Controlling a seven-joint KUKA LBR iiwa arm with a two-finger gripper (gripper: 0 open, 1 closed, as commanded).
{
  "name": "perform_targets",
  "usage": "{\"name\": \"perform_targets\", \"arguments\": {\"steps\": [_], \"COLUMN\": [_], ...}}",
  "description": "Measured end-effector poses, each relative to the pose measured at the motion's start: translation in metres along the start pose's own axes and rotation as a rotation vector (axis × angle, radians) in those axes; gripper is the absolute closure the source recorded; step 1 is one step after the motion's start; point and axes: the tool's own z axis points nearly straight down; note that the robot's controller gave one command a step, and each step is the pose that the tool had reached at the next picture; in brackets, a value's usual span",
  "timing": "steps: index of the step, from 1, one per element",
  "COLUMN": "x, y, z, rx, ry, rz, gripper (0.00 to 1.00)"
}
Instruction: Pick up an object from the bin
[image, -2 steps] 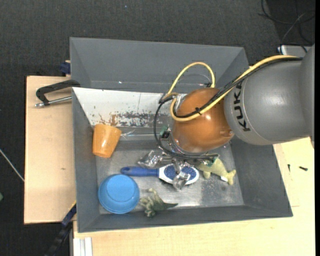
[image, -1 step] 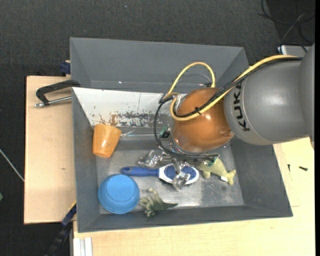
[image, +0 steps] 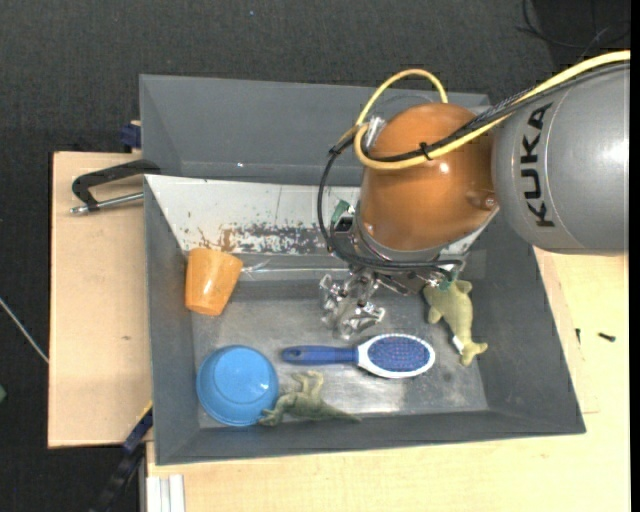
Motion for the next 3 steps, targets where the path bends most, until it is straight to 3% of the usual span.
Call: {"name": "perform_targets", "arguments": {"steps": [1, 2, 3], "x": [0.002, 0.072, 0.069], "y": [0.001, -0.03, -0.03], "z": [0.005, 0.121, 0.119], "rx": [-0.008, -0.01, -0.004], "ry": [0.008, 0.005, 0.001], "rz": [0.001, -0.193, -0.196], "gripper": [0.0, 0.0, 1.0]}}
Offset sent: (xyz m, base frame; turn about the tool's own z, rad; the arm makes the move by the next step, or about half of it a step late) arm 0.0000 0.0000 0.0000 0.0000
